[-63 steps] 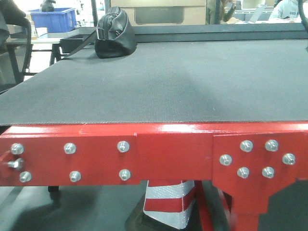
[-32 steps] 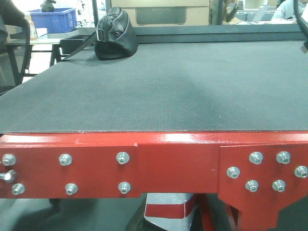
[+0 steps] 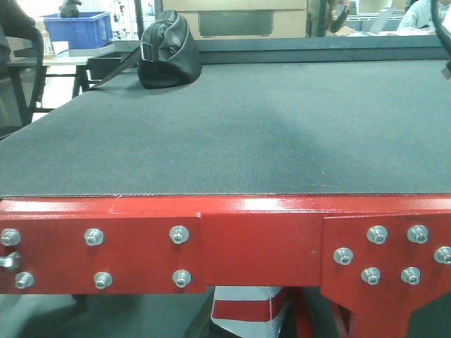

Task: Fetch blue bin and place on conveyor start
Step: 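Hold the bin while the base drives up to the conveyor edge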

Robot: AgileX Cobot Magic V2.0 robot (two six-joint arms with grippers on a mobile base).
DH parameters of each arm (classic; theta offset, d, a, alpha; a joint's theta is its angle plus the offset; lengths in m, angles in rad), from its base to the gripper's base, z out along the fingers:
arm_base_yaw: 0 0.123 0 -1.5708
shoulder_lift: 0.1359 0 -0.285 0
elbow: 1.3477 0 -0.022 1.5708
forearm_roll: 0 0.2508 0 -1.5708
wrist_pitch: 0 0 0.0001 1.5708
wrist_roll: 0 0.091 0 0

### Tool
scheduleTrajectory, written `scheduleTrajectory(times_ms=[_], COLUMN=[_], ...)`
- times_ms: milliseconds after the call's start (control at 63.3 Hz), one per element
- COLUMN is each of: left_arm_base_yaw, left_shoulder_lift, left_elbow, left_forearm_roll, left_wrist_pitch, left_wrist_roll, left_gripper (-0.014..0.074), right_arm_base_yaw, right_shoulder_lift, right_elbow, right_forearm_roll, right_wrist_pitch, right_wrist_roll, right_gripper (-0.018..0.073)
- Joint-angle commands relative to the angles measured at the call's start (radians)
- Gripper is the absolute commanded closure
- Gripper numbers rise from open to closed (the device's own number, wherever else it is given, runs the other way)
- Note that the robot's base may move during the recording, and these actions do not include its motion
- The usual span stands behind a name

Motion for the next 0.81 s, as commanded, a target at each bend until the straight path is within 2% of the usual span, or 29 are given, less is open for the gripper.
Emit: scheduleTrajectory(times_ms=[0, 490, 679, 790], left_arm_base_yaw=[-0.002, -0.002, -0.002, -0.002], left_shoulder_lift=[-0.012, -0.012, 0.000, 0.033], left_elbow=[-0.008, -0.008, -0.008, -0.006], left_forearm_roll=[0.024, 0.023, -0.027, -0.029], left_wrist_pitch=[-0.038, -0.037, -0.037, -0.037], left_wrist_roll=[0.003, 0.003, 0.003, 0.003], left_gripper=[0.0707, 0.0707, 0.0707, 0.0707], right_arm_base_yaw=[-0.002, -0.002, -0.002, -0.005], right_shoulder_lift=[-0.007, -0.007, -0.003, 0.022], right_elbow=[-0.009, -0.009, -0.009, 0.001], right_forearm_roll=[-0.027, -0.027, 0.020, 0.022], right_wrist_pitch=[-0.030, -0.032, -0.025, 0.001], right_wrist_roll=[-0.005, -0.005, -0.005, 0.002], right_gripper=[0.0722, 0.0722, 0.0722, 0.0722])
